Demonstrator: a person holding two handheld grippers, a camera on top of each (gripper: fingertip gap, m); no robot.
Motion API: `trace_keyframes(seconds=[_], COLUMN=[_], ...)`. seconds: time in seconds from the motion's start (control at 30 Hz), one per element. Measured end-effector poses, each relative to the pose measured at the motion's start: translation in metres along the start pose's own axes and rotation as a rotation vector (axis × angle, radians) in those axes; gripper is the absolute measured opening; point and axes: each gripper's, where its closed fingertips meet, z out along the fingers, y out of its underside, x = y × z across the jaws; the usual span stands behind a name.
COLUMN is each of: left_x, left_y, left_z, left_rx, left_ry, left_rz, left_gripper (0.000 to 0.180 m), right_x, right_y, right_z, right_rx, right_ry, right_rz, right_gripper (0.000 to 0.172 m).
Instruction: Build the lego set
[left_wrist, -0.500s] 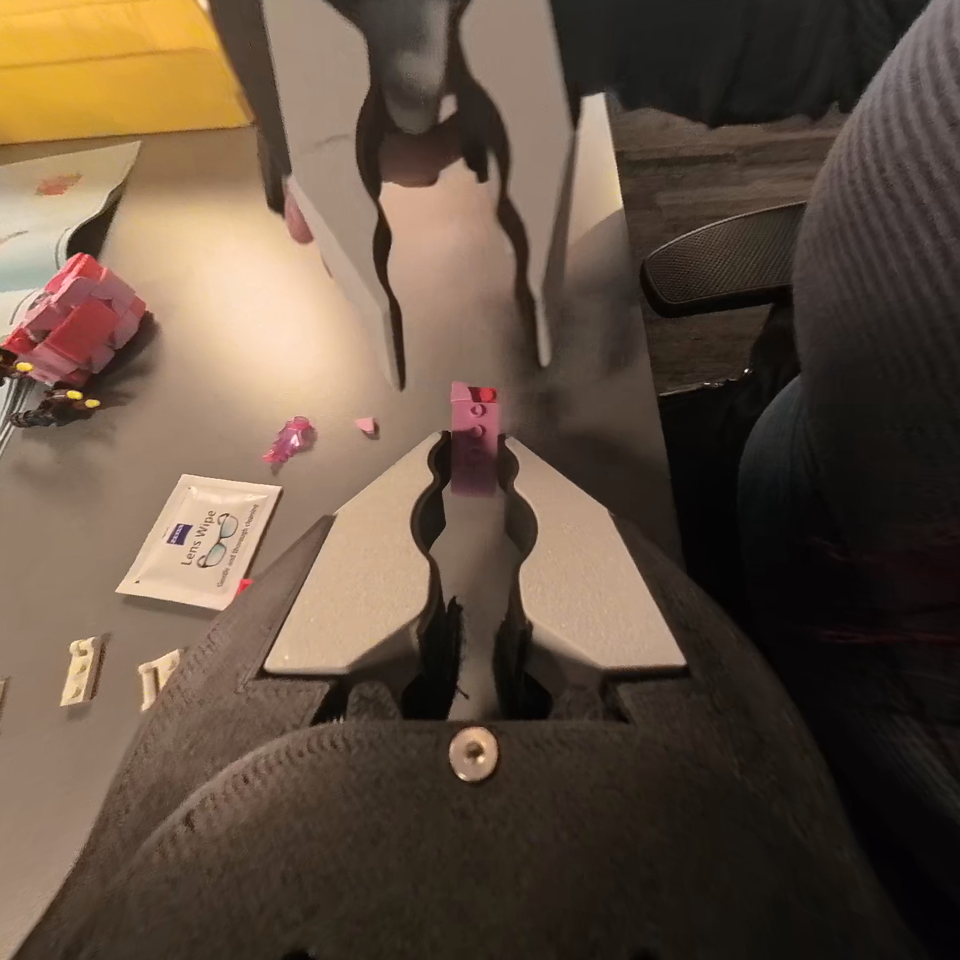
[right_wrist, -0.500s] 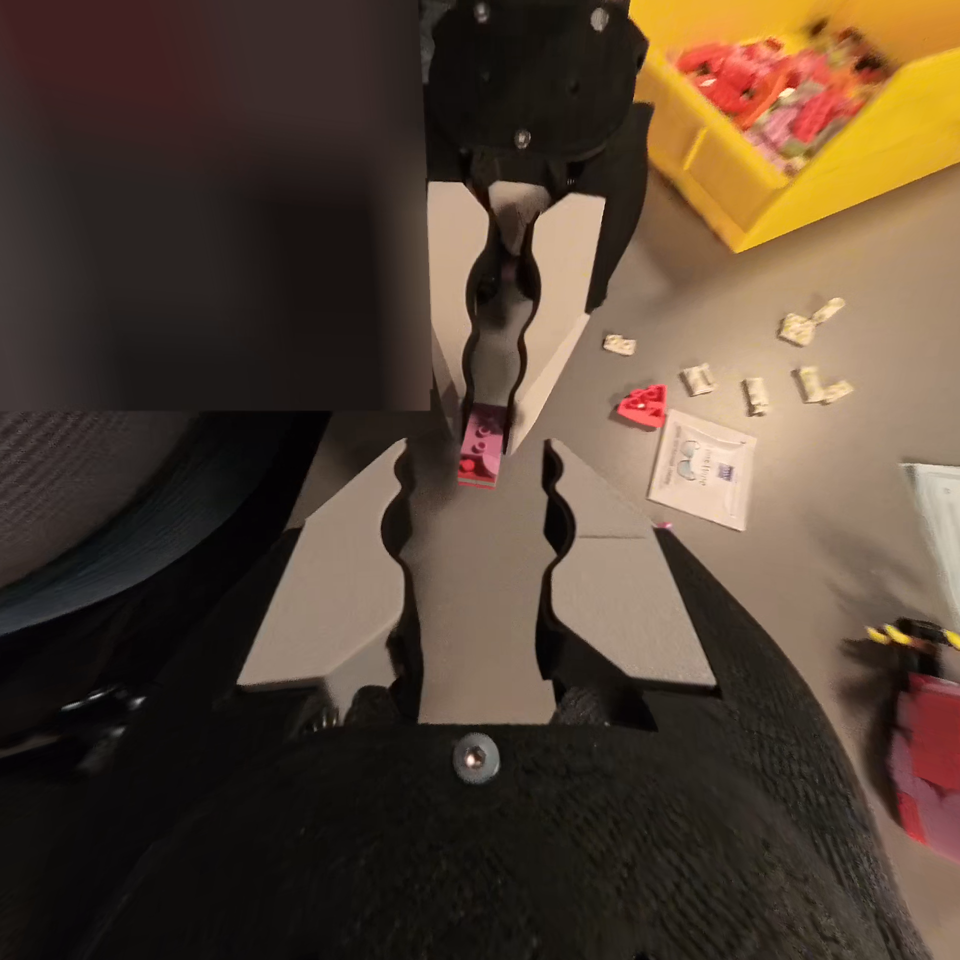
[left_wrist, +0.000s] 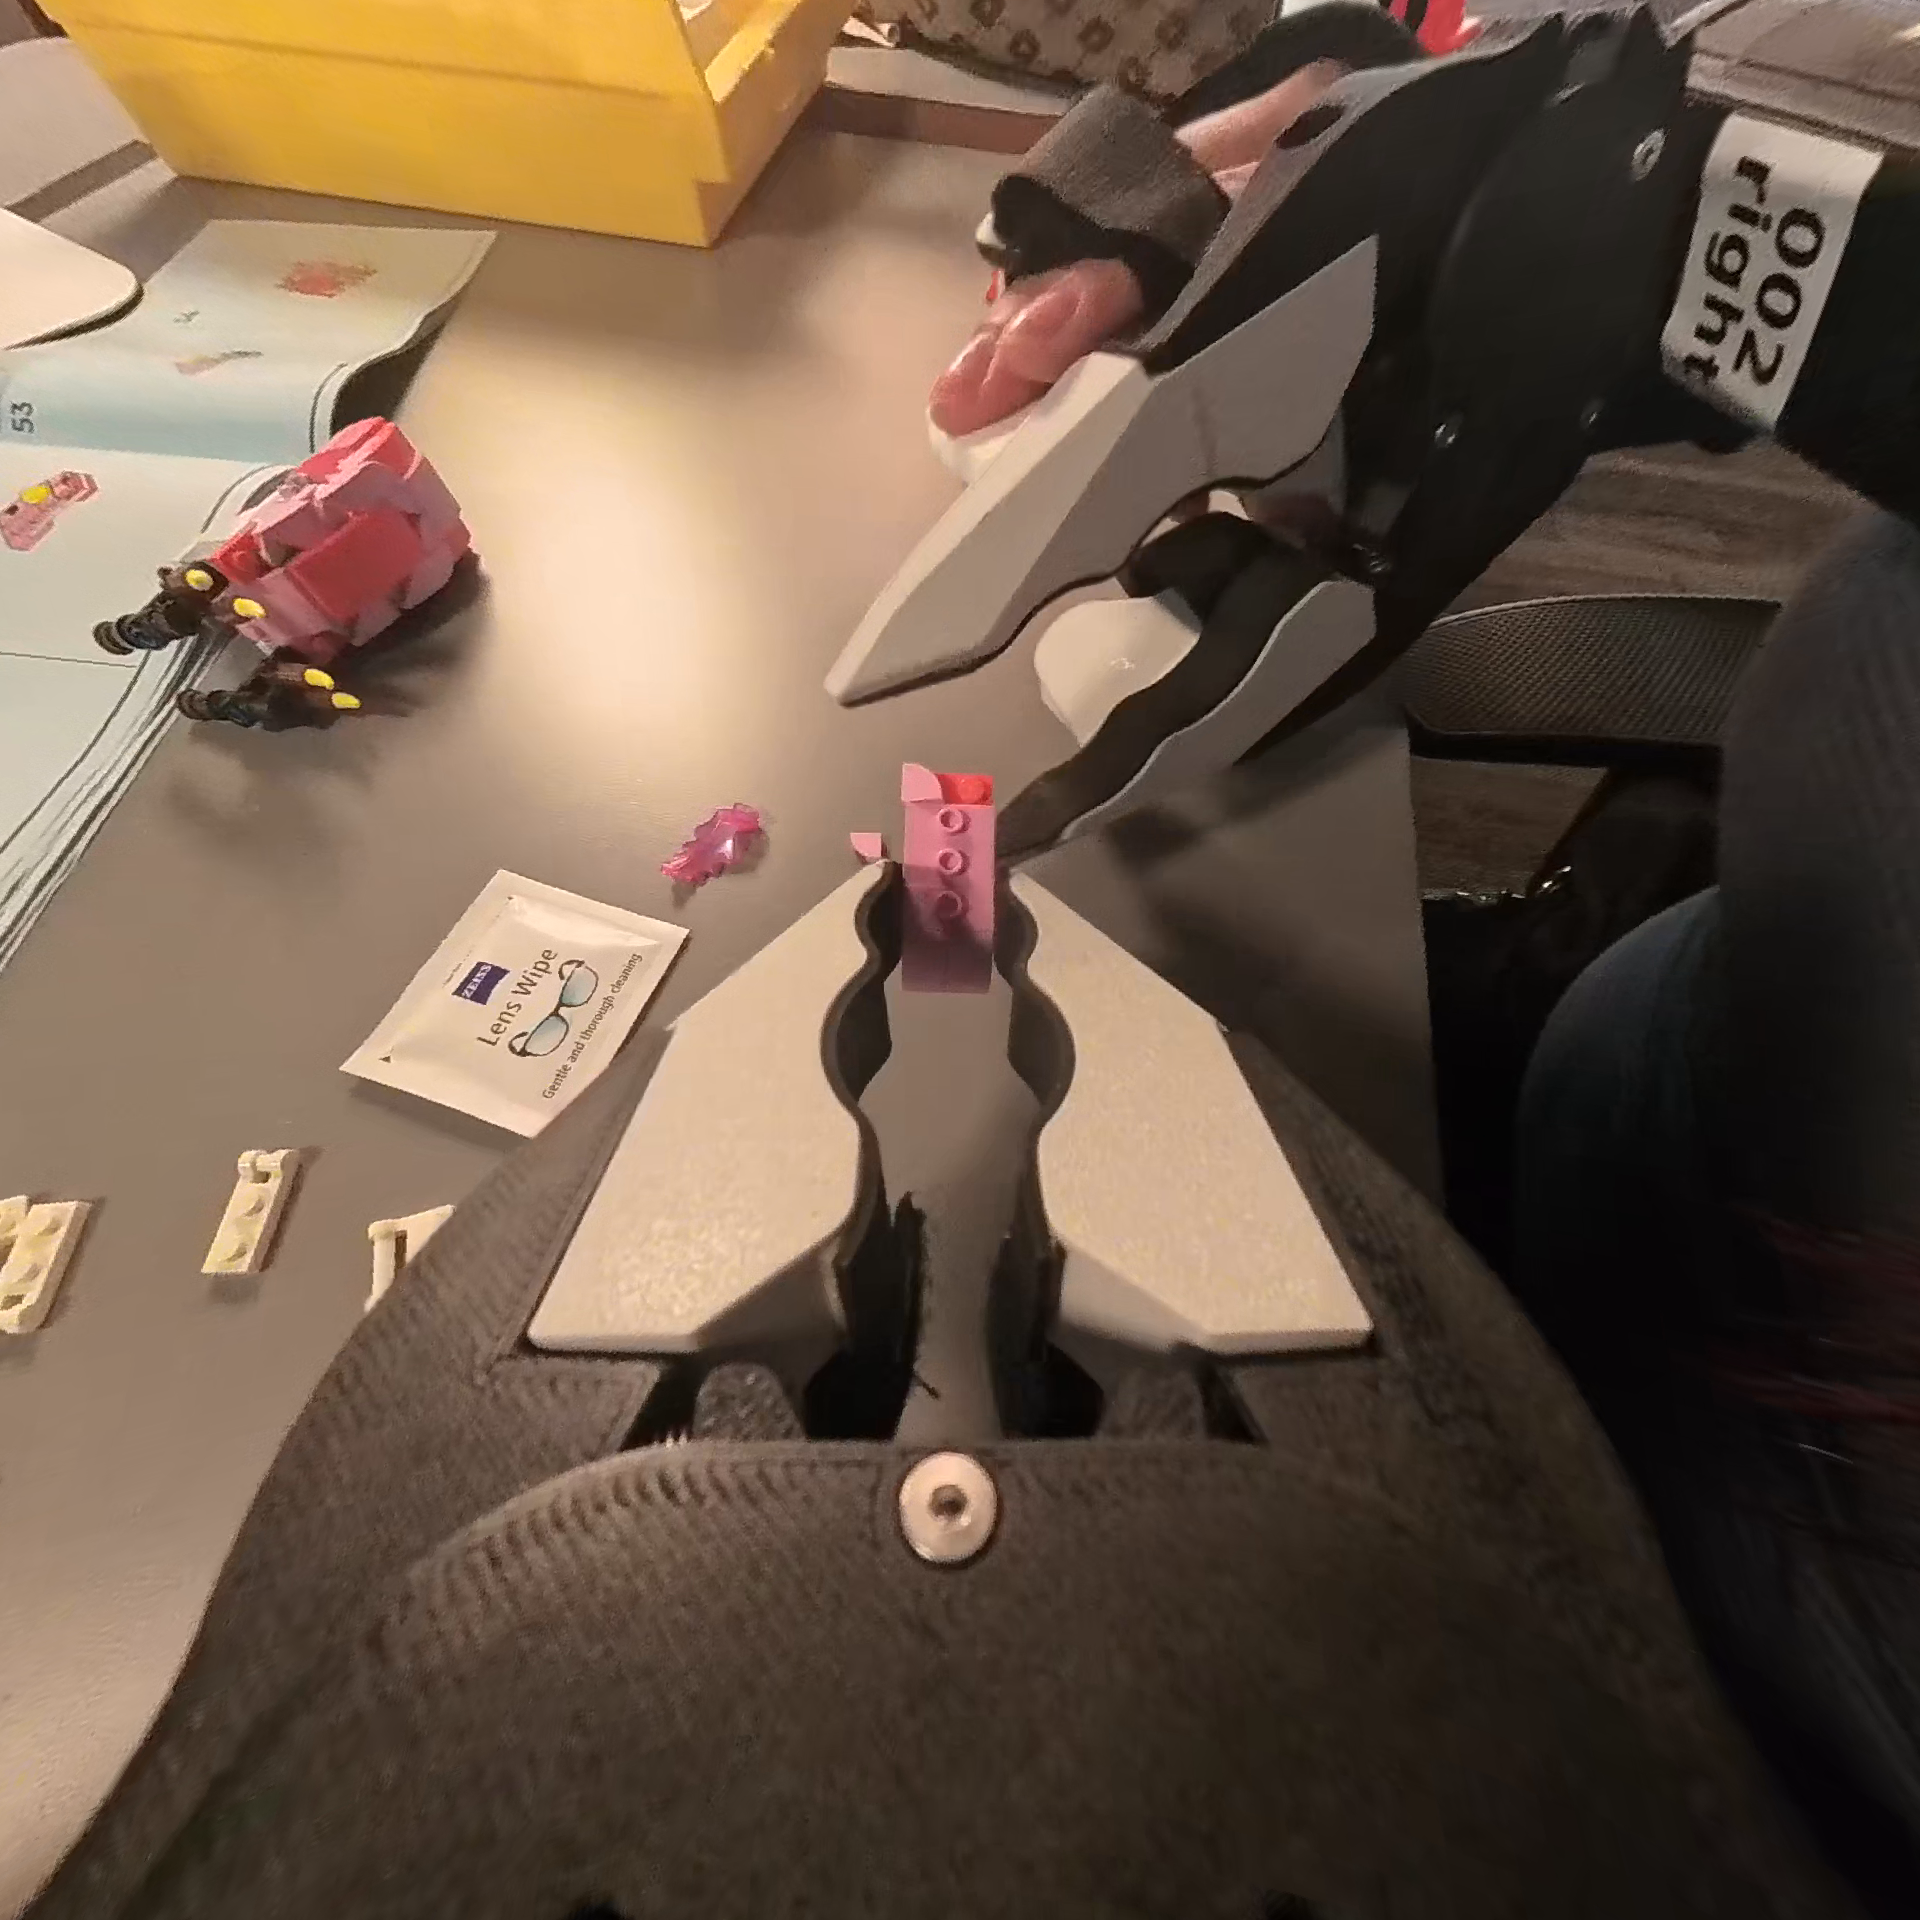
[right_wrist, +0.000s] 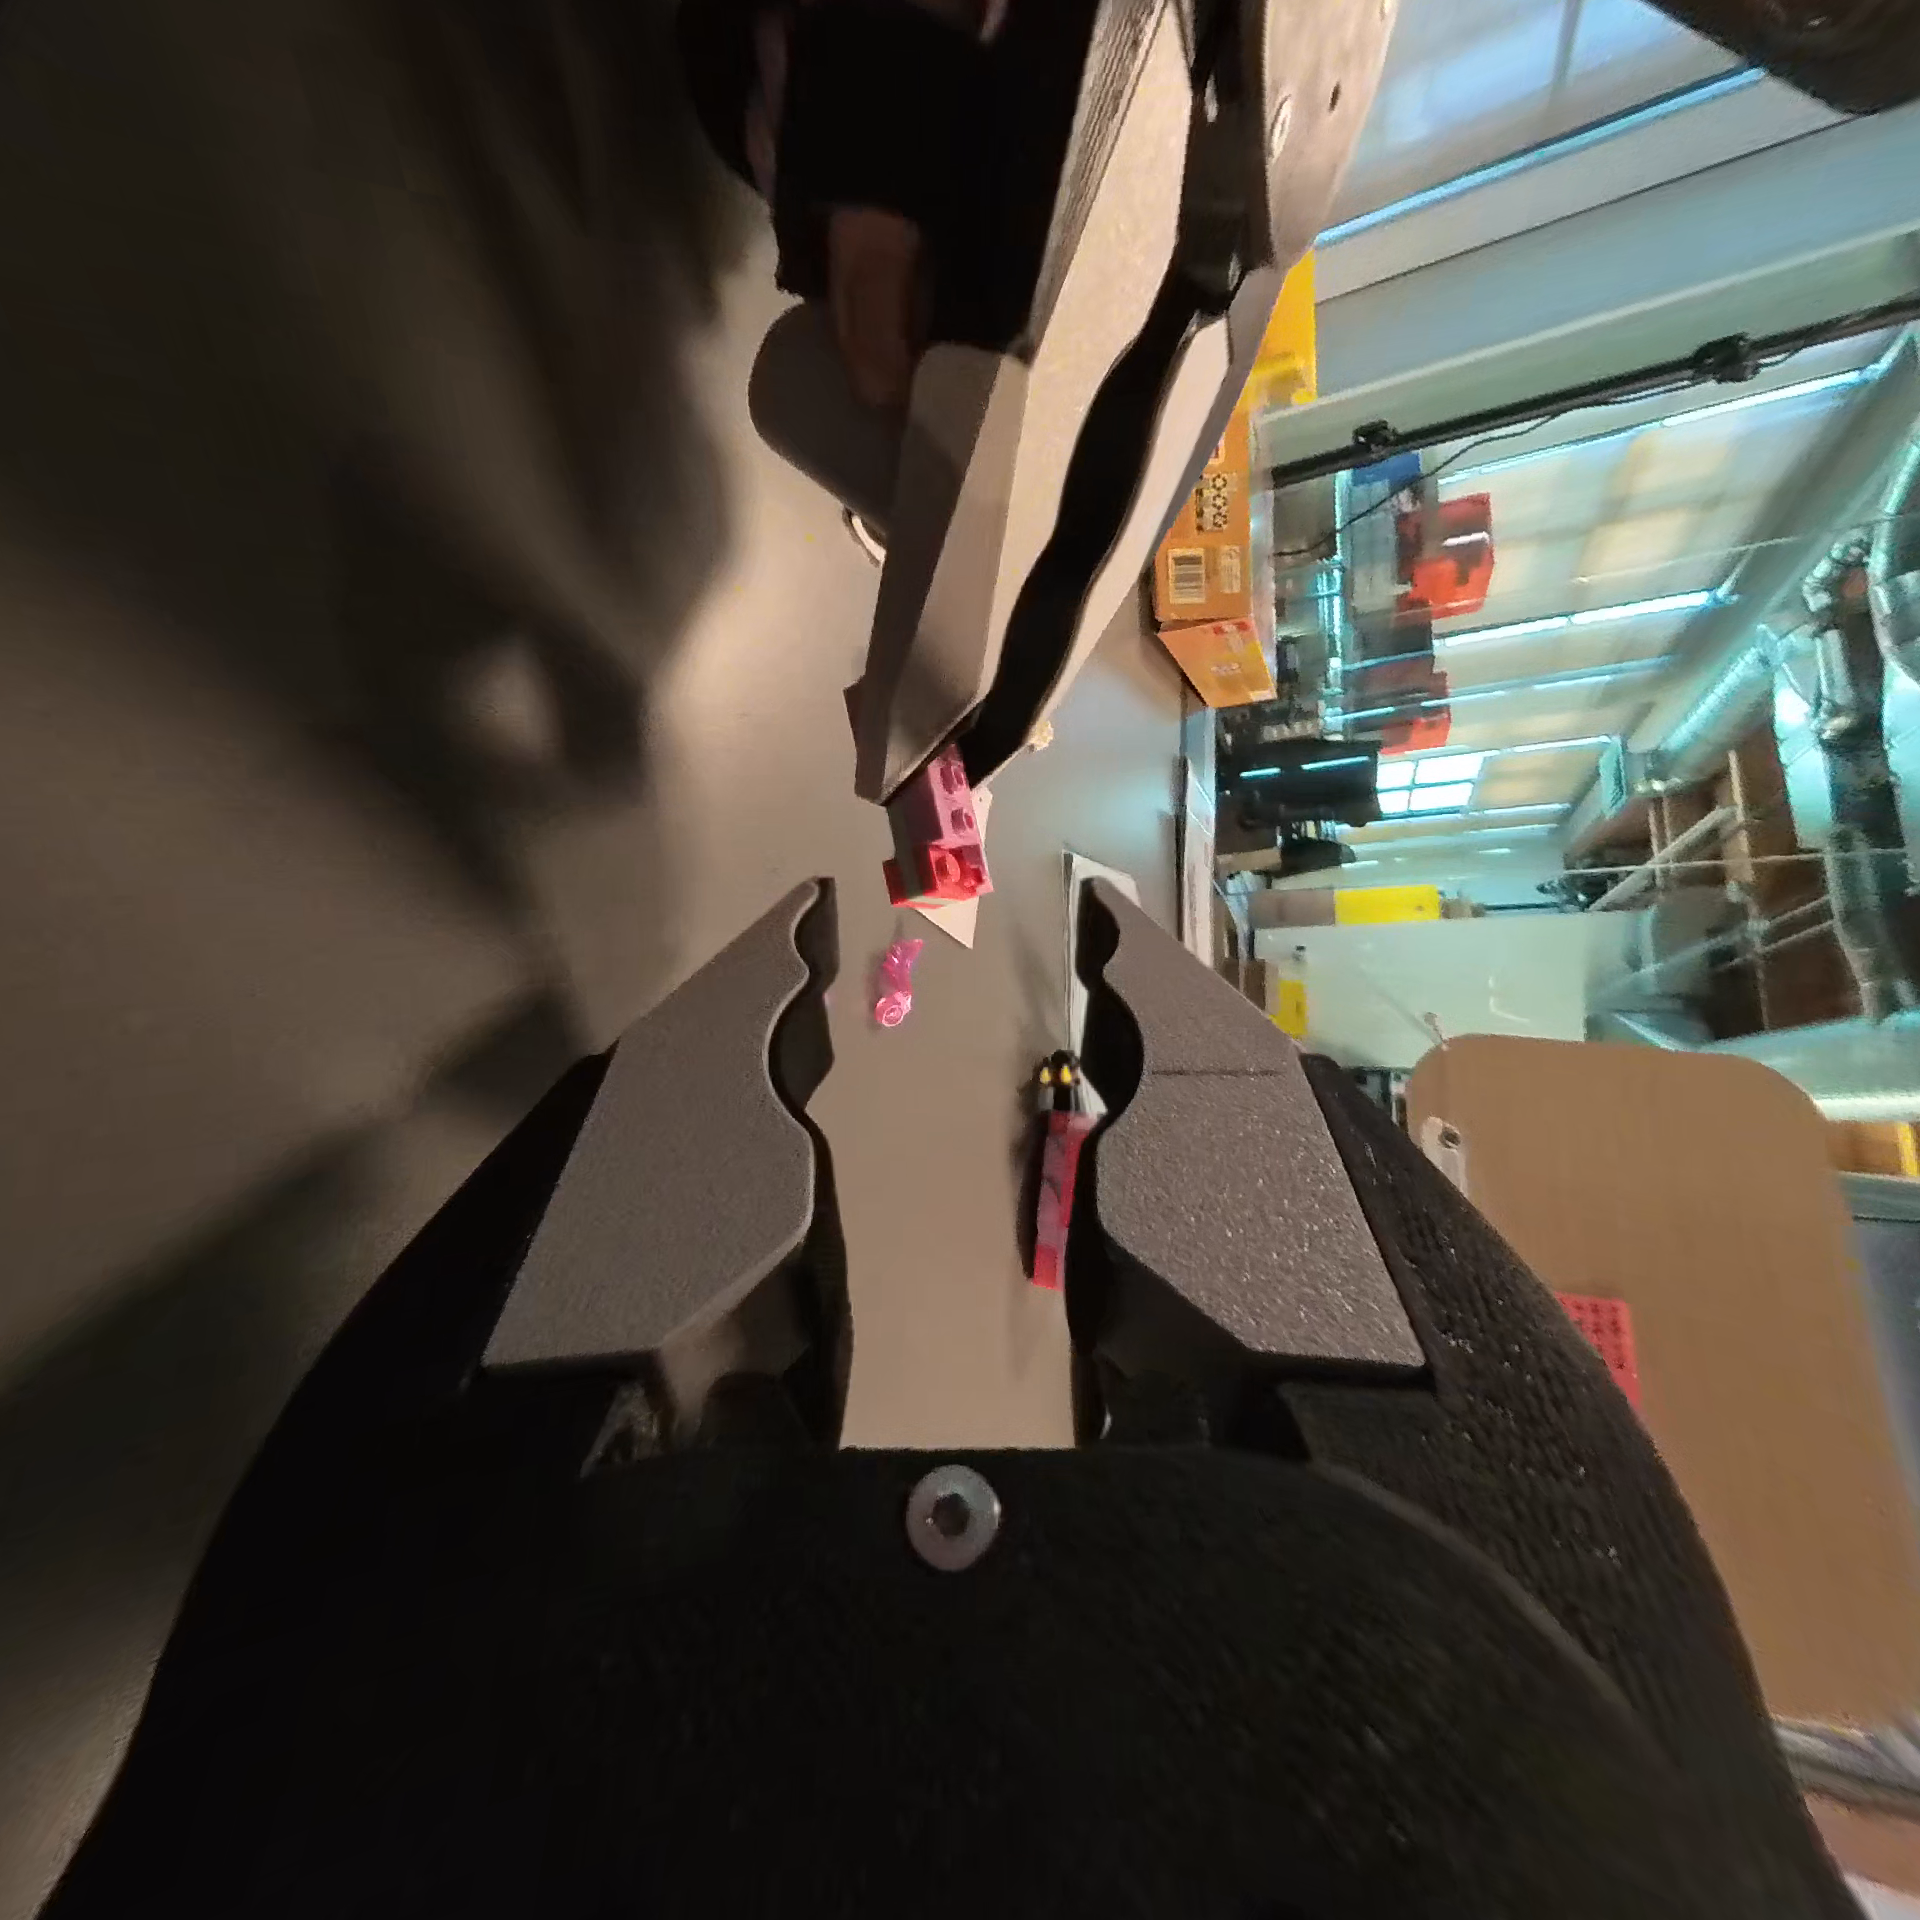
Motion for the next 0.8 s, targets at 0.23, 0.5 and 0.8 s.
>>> trace_keyframes(seconds=[0.23,0.5,0.8], left_x=[0.001,0.001,0.005], left_y=[-0.001,-0.006,-0.011], left_z=[-0.001,-0.004,-0.004], left_rx=[0.009,0.042,0.044], left_ry=[0.006,0.023,0.058], left_rz=[-0.012,-0.05,-0.096], left_gripper=[0.016,0.016,0.016], right_x=[0.0,0.003,0.004], right_y=[-0.002,-0.005,-0.005], right_z=[0.003,0.001,-0.003], right_rx=[0.006,0.008,-0.002], right_ry=[0.004,0.026,0.02], right_rz=[-0.047,-0.097,-0.201], right_gripper=[0.028,0.017,0.013])
